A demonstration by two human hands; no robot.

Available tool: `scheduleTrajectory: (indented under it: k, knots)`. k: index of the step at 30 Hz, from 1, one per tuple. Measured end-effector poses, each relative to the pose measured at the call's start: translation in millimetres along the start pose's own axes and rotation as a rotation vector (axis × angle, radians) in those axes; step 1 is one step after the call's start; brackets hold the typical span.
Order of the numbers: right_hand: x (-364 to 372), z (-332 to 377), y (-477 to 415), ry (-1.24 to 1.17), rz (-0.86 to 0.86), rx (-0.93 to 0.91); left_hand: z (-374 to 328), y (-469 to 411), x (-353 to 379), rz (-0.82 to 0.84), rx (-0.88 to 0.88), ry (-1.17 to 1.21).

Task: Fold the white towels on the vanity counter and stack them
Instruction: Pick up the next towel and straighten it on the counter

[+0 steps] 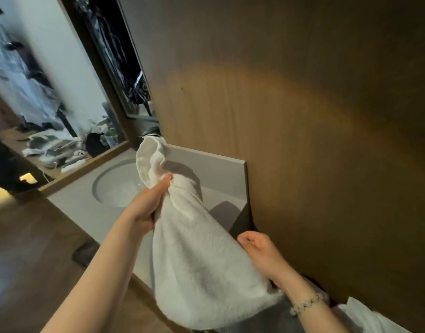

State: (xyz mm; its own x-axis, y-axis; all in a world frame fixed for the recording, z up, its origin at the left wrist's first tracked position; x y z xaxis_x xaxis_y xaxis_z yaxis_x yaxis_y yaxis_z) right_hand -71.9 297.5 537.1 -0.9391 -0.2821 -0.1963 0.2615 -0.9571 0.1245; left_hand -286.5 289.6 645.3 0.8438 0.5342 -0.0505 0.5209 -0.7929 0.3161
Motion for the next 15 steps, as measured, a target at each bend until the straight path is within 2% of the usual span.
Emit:
scheduleTrajectory:
  k: [7, 9, 15]
  knots:
    - [43, -9, -24, -0.048, 0.029, 0.053, 22, -59, -52, -0.093, -0.02, -0.027]
    - [60, -11, -37, -0.02, 0.023, 0.059, 26, -84, -56, -0.061, -0.029, -0.041]
    - [103, -32, -80, 0.088, -0.145, 0.14, 36, -172, -48, 0.118, 0.019, -0.18]
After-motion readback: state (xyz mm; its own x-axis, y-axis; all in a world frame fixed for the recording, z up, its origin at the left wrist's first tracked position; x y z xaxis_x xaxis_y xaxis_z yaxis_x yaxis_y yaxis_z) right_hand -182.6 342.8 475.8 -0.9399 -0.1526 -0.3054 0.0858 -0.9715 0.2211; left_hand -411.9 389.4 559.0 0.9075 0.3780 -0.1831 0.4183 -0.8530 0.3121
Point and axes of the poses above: each hand's wrist, its own y-axis away from the middle knuckle, its own x-axis out of the palm, z = x × y, the point moved 8 cm from there along -y, towards the middle knuckle, and after that the axes turned 10 degrees about -z, right-handed, at the moved point
